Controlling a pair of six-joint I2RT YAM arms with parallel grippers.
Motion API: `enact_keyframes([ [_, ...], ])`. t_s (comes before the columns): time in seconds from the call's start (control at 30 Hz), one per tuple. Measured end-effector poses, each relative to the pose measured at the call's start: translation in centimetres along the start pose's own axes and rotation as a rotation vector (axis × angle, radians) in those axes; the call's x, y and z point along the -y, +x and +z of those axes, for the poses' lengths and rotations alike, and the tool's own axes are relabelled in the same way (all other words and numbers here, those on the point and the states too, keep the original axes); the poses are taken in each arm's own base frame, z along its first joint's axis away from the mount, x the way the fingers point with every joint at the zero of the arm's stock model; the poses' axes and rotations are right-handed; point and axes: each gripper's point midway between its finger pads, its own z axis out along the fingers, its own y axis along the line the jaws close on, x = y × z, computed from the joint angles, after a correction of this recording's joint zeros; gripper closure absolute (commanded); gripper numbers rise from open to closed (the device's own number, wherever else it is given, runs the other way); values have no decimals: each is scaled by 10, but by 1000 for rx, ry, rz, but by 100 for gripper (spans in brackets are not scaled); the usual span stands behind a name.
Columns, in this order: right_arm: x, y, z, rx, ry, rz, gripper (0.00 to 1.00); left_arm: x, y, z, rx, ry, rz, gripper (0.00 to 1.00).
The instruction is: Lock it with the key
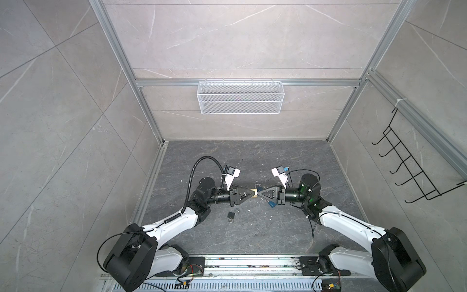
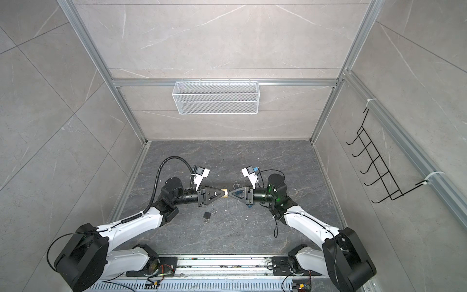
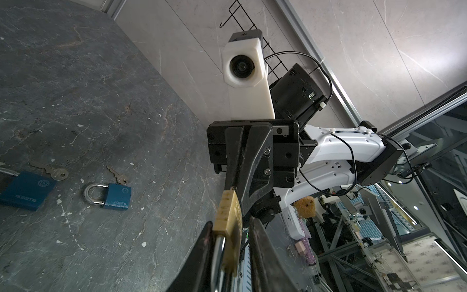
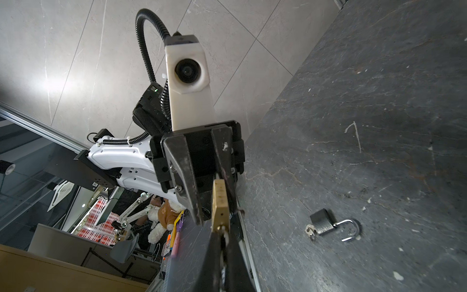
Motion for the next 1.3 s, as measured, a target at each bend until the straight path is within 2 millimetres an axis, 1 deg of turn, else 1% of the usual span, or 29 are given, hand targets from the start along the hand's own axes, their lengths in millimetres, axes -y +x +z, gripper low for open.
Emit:
enact_keyframes([
  [0.13,1,0,0,1,5,-5,100,-2,1,1,0,-8,-6,83],
  [0.23,3,0,0,1,15,-11,100,-1,0,1,2,-9,-7,97],
  [0.27,3,0,0,0,16,-13,100,-2,0,1,3,-11,-8,100],
  [0.43,4,-1,0,7,21,-32,100,-3,-2,1,16,-20,-22,100],
  [0.67,-2,-11,-1,58,9,-98,100,0,-16,0,86,-15,-46,100],
  [0.9,-5,-11,-5,85,2,-119,100,4,-16,0,86,-5,-49,100],
  [1.1,-13,-11,-10,92,-40,-109,100,14,-17,-1,90,10,-30,100],
  [1.3,-18,-7,-13,83,-75,-87,100,19,-12,-4,83,13,-24,100],
])
